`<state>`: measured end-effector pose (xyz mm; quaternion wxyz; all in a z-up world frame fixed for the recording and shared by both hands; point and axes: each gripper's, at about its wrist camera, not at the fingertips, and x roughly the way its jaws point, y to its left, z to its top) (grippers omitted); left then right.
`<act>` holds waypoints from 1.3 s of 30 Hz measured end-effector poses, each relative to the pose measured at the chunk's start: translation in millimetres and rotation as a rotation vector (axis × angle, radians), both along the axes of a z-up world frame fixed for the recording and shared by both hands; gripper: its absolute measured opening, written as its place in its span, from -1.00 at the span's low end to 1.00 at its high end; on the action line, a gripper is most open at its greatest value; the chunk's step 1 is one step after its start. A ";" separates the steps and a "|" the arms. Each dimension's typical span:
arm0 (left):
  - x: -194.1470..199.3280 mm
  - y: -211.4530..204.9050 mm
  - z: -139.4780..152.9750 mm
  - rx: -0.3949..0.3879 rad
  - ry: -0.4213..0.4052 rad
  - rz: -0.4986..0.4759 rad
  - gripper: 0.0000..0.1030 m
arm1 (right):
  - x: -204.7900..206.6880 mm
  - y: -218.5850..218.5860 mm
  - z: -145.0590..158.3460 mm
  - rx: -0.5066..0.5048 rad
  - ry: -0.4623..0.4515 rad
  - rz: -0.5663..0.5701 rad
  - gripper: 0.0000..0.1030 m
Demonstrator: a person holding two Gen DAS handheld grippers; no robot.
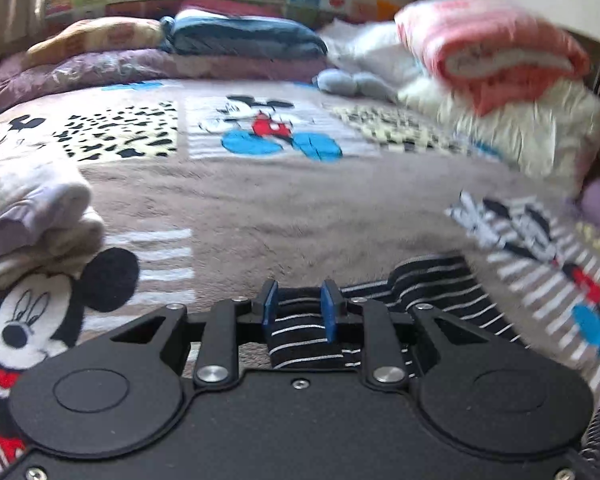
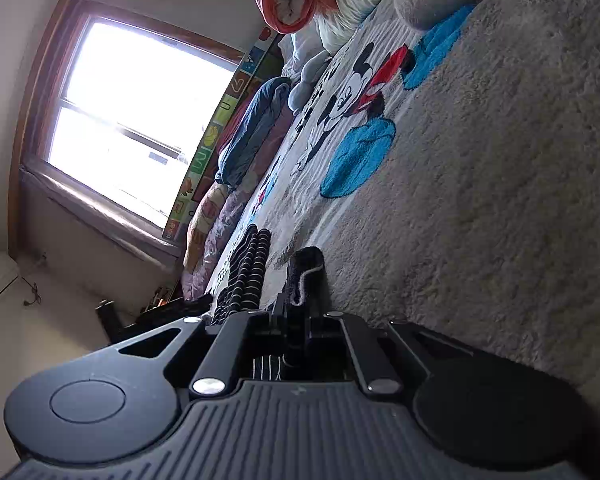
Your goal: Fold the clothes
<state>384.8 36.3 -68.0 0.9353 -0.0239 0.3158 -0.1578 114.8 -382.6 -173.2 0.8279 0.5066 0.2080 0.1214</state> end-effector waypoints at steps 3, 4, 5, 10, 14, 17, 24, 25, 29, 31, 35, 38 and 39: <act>5.9 -10.3 -14.4 0.049 0.043 -0.016 -0.61 | -0.5 -0.3 -0.3 -0.001 0.000 0.001 -0.86; 10.4 -17.7 -23.8 0.086 0.068 -0.028 -0.61 | -0.7 -0.2 -0.3 -0.002 0.000 0.001 -0.86; 14.9 -25.0 -33.1 0.124 0.094 -0.040 -0.61 | -0.7 -0.1 -0.2 -0.004 0.000 0.001 -0.86; -10.6 -8.0 -4.0 0.029 0.036 -0.003 -0.61 | -1.3 1.6 0.4 -0.016 -0.003 -0.001 -0.86; -72.3 12.6 19.2 0.003 -0.011 0.012 -0.61 | -1.1 2.4 0.8 -0.019 -0.009 -0.001 -0.86; -103.5 9.5 13.3 -0.020 0.005 -0.040 -0.61 | -0.5 3.1 1.1 -0.020 -0.011 0.000 -0.86; -103.1 -2.7 -11.7 -0.026 0.134 -0.062 -0.60 | 0.2 5.9 2.7 -0.036 -0.022 0.003 -0.86; -112.2 3.2 0.2 -0.053 0.104 -0.053 -0.59 | 0.2 6.0 2.8 -0.036 -0.025 0.004 -0.85; -168.0 26.8 37.8 -0.145 -0.001 0.003 -0.03 | 0.8 6.5 2.9 -0.035 -0.037 0.012 -0.85; -200.6 34.9 42.6 -0.176 -0.026 0.043 -0.02 | 1.5 6.9 2.6 -0.033 -0.042 0.017 -0.85; -257.8 30.9 32.9 -0.091 -0.053 0.119 -0.03 | 2.0 5.6 2.3 -0.027 -0.046 0.022 -0.84; -289.4 26.2 15.7 -0.028 -0.049 0.132 -0.03 | 1.6 5.4 2.7 -0.024 -0.048 0.025 -0.83; -298.8 24.9 10.4 -0.019 -0.046 0.124 -0.02 | 1.5 5.6 2.7 -0.024 -0.049 0.027 -0.83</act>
